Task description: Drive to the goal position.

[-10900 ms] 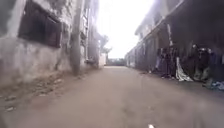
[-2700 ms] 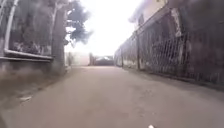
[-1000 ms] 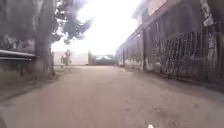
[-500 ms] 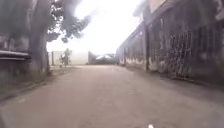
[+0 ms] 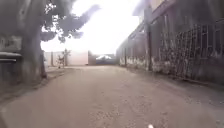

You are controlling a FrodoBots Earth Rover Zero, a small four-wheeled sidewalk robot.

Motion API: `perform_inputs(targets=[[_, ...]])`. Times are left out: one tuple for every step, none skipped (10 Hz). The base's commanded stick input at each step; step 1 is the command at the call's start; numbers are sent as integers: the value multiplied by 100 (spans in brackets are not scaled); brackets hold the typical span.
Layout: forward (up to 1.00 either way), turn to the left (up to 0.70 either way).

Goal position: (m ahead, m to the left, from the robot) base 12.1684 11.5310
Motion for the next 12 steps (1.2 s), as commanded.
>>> perform_inputs(targets=[[70,3],[70,3],[70,3],[70,3],[70,2],[70,3],[70,3],[70,3],[70,3],[70,2],[70,2],[70,2]])
